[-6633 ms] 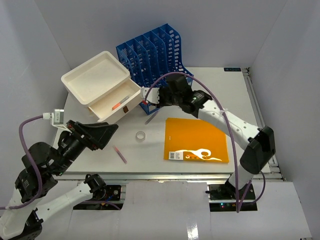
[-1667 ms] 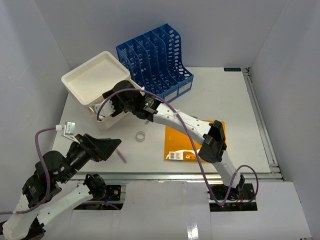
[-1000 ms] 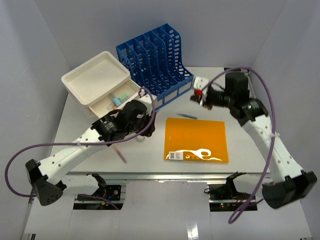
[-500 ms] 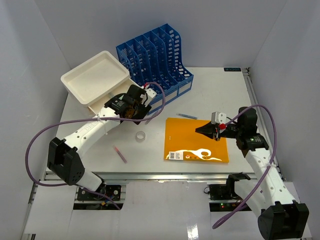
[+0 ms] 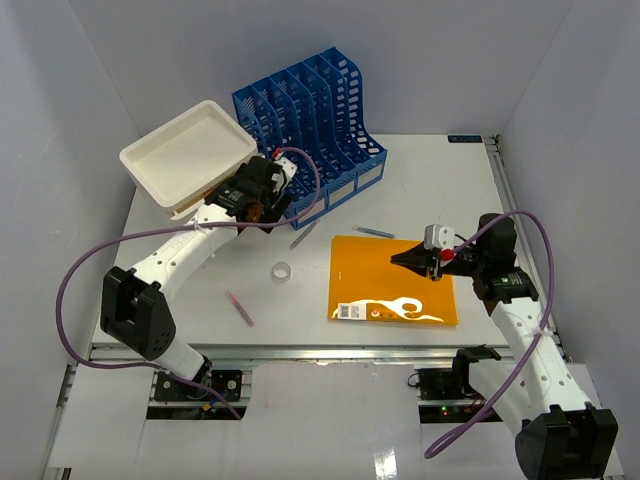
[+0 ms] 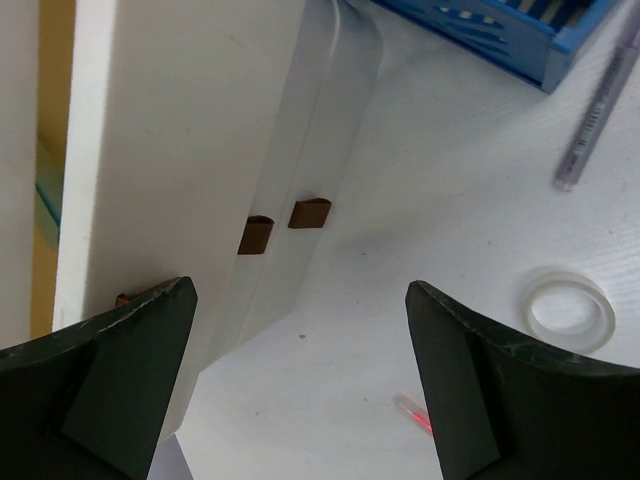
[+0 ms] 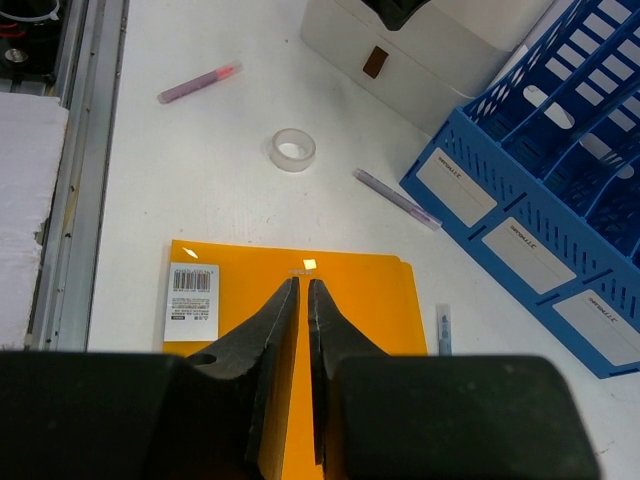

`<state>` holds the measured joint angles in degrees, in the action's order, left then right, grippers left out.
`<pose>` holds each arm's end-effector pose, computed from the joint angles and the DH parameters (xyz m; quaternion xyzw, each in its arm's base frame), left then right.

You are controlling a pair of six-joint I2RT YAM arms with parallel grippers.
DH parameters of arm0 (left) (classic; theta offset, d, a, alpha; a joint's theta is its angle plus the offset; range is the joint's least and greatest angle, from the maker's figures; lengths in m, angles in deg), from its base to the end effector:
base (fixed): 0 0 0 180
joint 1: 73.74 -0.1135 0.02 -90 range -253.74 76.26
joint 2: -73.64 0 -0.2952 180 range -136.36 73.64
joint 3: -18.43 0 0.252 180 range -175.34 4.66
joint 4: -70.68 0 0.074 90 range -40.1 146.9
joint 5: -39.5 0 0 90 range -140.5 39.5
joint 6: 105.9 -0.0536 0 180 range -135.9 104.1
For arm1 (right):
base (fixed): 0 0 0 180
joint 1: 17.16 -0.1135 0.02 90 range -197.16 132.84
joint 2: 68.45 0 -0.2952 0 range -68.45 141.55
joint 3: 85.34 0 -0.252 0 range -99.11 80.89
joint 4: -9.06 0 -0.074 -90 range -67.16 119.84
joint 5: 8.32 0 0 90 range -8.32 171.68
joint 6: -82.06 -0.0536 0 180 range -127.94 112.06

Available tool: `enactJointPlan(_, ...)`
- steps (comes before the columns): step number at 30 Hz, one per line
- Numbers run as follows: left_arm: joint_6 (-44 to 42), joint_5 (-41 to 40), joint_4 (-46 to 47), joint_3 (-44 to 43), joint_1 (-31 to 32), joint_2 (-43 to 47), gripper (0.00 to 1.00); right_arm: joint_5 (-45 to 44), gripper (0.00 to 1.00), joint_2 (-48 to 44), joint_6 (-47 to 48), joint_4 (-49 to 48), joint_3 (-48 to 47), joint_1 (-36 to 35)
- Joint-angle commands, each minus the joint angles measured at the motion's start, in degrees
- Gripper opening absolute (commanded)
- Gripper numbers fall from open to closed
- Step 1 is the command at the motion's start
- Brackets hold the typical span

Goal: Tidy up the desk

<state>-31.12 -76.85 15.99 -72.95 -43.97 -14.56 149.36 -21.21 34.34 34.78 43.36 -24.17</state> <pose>0.3055 -0.1473 0.3270 0.2823 0.8781 0.1728 0.3456 0.1514 0.0686 0.3133 -0.5708 0.4942 0.2978 0.5842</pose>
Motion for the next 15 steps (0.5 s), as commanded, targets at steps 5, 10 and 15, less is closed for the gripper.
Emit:
enactJointPlan(5, 0.75, -3.55, 5.24, -3.62, -5.98, -2.6, 0.98, 0.87, 0.15, -0.32, -0.27, -1.66, 0.8, 0.86)
enactJointPlan(10, 2.79, -4.08, 5.69, -4.38, -6.74, -2.82, 0.98, 0.62, 0.15, -0.65, -0.27, -1.49, 0.88, 1.11)
enactJointPlan(15, 12.33, 6.55, 5.39, -0.28, -6.69, 4.39, 0.86, 0.56, 0.14, -0.75, -0.32, -1.57, 0.97, 1.39)
